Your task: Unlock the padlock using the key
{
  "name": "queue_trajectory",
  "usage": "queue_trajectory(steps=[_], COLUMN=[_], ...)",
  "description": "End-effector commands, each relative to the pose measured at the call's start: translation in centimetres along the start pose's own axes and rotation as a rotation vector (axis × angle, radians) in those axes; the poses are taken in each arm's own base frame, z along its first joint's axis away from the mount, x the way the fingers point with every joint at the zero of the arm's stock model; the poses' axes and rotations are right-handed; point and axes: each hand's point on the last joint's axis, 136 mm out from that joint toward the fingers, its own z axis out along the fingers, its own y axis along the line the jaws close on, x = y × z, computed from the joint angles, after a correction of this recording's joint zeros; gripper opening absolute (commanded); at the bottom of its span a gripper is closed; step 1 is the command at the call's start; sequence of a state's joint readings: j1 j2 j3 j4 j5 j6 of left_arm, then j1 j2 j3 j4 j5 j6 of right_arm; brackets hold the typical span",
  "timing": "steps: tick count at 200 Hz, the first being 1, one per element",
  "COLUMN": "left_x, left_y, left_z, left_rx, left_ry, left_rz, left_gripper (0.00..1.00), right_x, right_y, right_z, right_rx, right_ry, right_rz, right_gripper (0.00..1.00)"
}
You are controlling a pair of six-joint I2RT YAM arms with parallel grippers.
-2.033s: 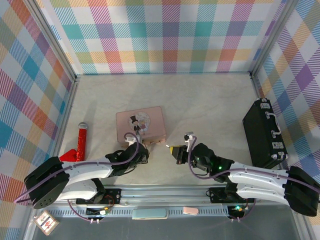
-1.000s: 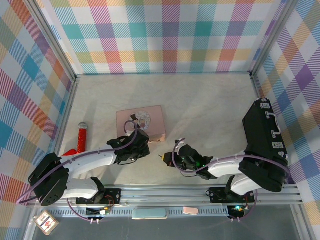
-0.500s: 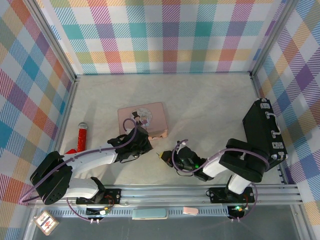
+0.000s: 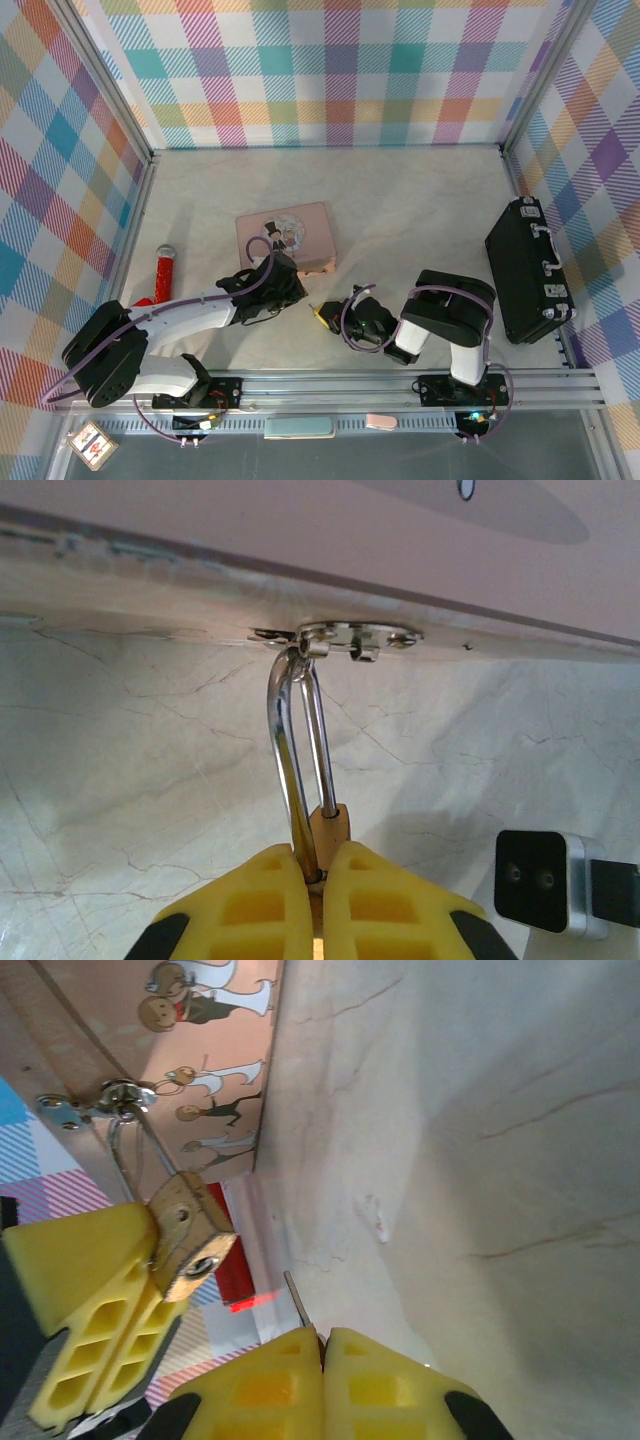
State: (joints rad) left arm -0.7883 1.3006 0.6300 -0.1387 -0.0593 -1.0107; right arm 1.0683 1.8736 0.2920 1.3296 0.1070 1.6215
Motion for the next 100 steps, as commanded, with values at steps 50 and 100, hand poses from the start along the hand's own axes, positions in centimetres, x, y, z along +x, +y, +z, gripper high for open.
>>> queue_trajectory(steps=[50,100], left_x=[-1.2,-1.2], left_y=[-1.0,-1.1], left_z=[0.0,0.0], left_rx=[0.055,0.073], left_ry=[-0.05,-0.052], left_rz=[-0.011,-0.022], left_gripper=[0.0,0.0], right_x=[0.4,-0.1], right_y=[3.1,3.8], right_z=[0.0,0.0], right_rx=[-0.11,-0.128], right_ry=[0.009,-0.006], right_rz=[0.047,0.079], right_gripper=[0.0,0.0])
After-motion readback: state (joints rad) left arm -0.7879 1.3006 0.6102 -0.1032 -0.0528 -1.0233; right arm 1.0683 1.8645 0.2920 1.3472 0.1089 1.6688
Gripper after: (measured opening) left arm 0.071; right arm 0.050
